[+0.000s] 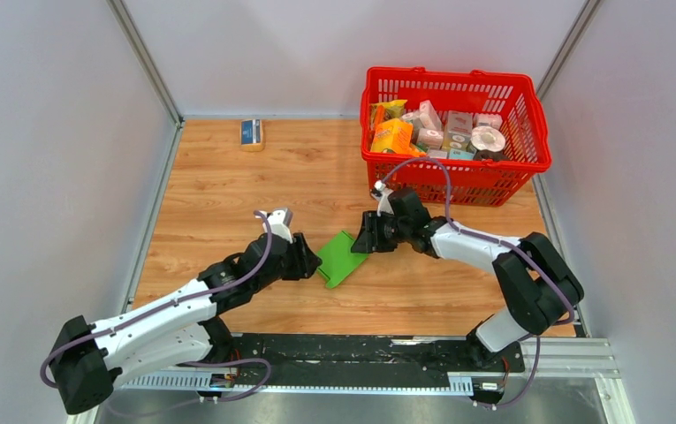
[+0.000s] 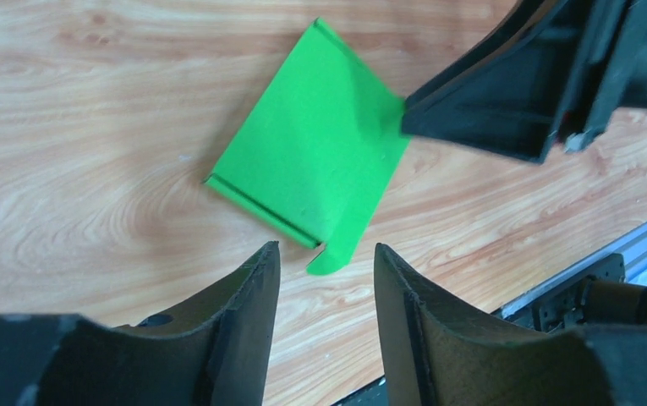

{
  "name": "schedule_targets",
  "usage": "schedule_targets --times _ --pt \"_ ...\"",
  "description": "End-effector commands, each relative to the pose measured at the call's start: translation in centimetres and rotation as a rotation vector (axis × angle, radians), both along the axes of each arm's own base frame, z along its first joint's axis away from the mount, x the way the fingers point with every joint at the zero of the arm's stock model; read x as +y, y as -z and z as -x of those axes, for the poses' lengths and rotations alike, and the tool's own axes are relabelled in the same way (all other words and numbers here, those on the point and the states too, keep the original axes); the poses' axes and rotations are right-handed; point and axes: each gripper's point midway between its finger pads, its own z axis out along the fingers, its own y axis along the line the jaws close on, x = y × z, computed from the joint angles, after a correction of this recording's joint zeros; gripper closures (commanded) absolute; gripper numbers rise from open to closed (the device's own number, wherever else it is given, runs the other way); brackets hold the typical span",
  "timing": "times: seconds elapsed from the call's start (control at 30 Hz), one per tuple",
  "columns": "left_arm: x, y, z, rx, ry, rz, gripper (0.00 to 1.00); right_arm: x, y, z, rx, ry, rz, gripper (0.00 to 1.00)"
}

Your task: Fold the paper box

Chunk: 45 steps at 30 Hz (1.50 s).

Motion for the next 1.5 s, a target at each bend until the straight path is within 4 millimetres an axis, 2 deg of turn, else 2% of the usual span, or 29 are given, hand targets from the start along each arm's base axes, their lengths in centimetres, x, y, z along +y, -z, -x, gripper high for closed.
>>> schedule_targets --times 0.0,0.13,0.27,0.47,0.63,0.77,0.83,1.03,1.2,1.47 --pt "1.6 2.7 1.3 0.083 -0.019 -0.009 0.45 -1.4 -1.4 -2.6 -0.149 0.004 0.117 0.52" --pt "1.2 3.6 1.5 0.117 -0.046 0.083 0.39 -0.9 -0.8 -3.7 -0.151 0.007 0.13 0.52" --pt "0.8 4.1 1.5 0.158 -0.09 0.167 0.38 -0.6 0.1 -4.3 -0.138 0.016 0.139 0.59" --pt "0.9 4.5 1.1 0.198 -0.154 0.236 0.37 -0.8 1.8 -3.4 -0.105 0.017 0.134 0.62" --pt "0.8 4.8 0.7 0.242 -0.202 0.368 0.32 -1.4 3.2 -2.6 -0.079 0.027 0.147 0.65" --pt "0.7 5.2 0.4 0.264 -0.225 0.393 0.32 -1.7 4.2 -2.3 -0.052 0.044 0.16 0.77" --pt "0.5 4.8 -0.1 0.246 -0.233 0.422 0.32 -2.0 4.5 -2.0 -0.041 0.053 0.164 0.81" --pt "0.0 5.1 -1.0 0.254 -0.259 0.447 0.32 -2.6 4.9 -1.9 -0.028 0.088 0.181 0.92" --pt "-0.2 6.1 -1.0 0.289 -0.275 0.446 0.32 -3.9 6.0 -1.6 -0.01 0.142 0.22 0.96" --pt "-0.2 6.0 -1.4 0.273 -0.283 0.435 0.32 -5.4 6.3 -2.0 0.002 0.195 0.18 0.98"
